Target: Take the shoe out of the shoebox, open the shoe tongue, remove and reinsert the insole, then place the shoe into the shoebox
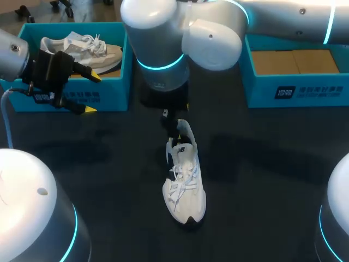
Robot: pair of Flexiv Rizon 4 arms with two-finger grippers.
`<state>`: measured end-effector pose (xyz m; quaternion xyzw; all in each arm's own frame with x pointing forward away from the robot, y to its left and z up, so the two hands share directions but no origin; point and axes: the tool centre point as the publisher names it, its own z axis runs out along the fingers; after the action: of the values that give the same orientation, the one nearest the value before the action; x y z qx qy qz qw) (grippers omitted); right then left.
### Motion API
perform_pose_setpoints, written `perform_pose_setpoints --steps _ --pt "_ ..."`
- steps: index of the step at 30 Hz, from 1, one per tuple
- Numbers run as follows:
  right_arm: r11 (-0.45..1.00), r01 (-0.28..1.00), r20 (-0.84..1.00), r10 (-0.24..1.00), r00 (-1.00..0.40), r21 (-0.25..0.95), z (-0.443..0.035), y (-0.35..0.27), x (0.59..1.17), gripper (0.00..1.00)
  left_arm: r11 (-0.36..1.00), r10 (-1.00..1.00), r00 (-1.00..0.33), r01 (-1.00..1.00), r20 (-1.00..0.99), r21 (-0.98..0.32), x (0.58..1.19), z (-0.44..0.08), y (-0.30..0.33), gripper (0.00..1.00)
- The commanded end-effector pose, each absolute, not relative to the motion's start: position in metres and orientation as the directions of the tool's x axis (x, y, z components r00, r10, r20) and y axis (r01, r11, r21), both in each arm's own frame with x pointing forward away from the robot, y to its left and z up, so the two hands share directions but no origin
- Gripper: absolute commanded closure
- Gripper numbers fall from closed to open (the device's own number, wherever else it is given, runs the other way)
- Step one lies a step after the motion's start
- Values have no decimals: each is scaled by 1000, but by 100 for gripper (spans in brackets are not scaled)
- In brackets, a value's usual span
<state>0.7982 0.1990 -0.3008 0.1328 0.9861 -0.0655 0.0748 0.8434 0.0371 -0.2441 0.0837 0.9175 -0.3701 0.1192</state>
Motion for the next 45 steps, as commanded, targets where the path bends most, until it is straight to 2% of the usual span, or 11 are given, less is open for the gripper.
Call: perform_pose_setpoints --steps 1,10,29,30,31,33,34,36,41,45 --pt "962 256 -153 241 -958 -91 -319 191 806 0 714 66 -958 242 -280 -657 843 -244 37 0" --pt "981 169 -189 148 -971 -97 -338 185 822 0 714 66 -958 242 -280 -657 843 -244 37 0" --pt "991 95 -151 80 -985 -96 -374 189 845 0 714 66 -958 242 -280 -657 843 -244 37 0" --pt "991 95 -150 80 -985 -94 -374 188 846 5 714 66 -958 242 -280 -657 843 -244 37 0" --pt "991 95 -149 81 -986 -92 -375 188 846 19 714 66 -958 242 -280 -657 843 -244 37 0" --pt "992 91 -146 78 -986 -90 -376 189 848 26 714 66 -958 242 -280 -657 843 -244 37 0" --pt "992 88 -144 74 -987 -88 -378 190 849 41 714 66 -958 242 -280 -657 843 -244 37 0" --pt "992 71 -134 57 -989 -101 -381 193 850 51 714 66 -958 242 -280 -657 843 -244 37 0" --pt "992 73 -128 60 -990 -103 -386 193 851 58 714 66 -958 242 -280 -657 843 -244 37 0" --pt "991 70 -118 56 -991 -118 -393 193 849 57 714 66 -958 242 -280 -657 843 -244 37 0"
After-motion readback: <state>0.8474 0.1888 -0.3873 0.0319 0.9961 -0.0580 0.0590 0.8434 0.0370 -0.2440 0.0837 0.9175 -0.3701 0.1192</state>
